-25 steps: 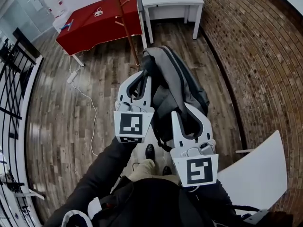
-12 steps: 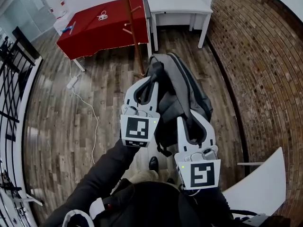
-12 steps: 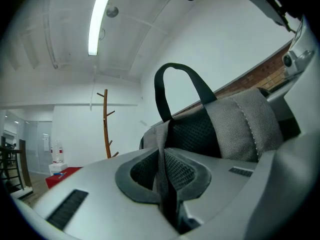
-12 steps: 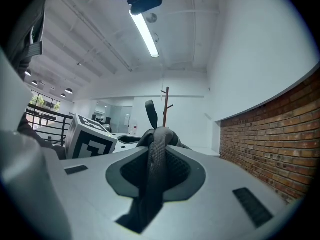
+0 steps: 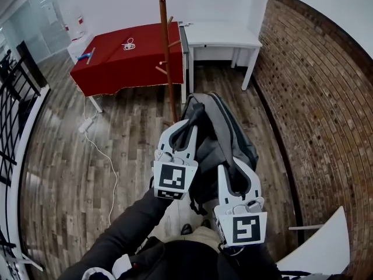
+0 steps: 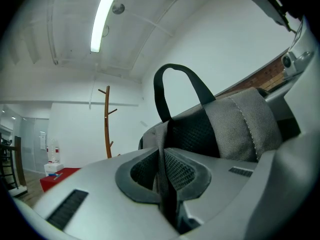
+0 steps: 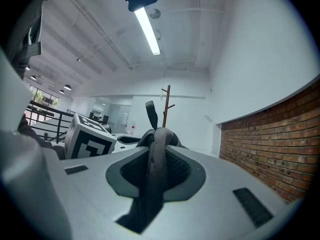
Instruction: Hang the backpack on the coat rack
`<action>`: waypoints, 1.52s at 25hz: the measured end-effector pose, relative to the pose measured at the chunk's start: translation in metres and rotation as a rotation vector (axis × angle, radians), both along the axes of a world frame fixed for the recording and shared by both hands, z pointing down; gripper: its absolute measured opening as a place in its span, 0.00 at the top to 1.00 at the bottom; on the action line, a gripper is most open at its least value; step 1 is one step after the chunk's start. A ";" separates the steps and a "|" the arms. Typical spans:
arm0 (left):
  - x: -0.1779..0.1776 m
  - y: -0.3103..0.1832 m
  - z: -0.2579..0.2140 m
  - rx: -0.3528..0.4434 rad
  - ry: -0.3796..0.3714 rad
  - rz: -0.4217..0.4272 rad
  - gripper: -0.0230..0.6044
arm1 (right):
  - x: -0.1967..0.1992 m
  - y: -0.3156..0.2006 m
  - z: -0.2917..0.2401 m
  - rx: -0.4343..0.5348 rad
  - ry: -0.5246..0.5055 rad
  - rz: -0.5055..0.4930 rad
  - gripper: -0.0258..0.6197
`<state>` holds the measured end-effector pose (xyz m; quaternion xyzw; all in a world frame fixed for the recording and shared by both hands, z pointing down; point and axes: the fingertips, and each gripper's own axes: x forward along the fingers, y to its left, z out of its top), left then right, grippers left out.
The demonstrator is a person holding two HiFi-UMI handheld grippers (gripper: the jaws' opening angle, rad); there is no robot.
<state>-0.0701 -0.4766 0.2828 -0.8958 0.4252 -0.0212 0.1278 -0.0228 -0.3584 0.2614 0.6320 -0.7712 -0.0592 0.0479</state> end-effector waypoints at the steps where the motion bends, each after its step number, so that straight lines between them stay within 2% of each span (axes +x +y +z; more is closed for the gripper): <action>1: 0.000 -0.004 0.000 -0.001 -0.001 0.001 0.90 | 0.000 -0.004 0.000 -0.003 0.003 0.002 0.87; 8: 0.010 -0.041 0.000 0.003 -0.008 0.004 0.90 | 0.011 -0.043 0.000 0.006 -0.011 0.008 0.87; 15: 0.024 -0.103 0.016 -0.024 -0.025 -0.004 0.90 | 0.024 -0.105 0.013 -0.010 -0.020 -0.004 0.87; 22: 0.050 -0.174 0.007 -0.015 -0.009 -0.025 0.90 | 0.051 -0.177 0.004 0.016 -0.030 -0.030 0.87; 28: 0.071 -0.226 0.012 -0.044 -0.018 -0.045 0.90 | 0.074 -0.231 0.008 -0.005 -0.018 -0.052 0.87; 38: 0.095 -0.296 -0.009 -0.012 -0.012 -0.035 0.90 | 0.098 -0.300 -0.008 0.011 -0.018 -0.042 0.87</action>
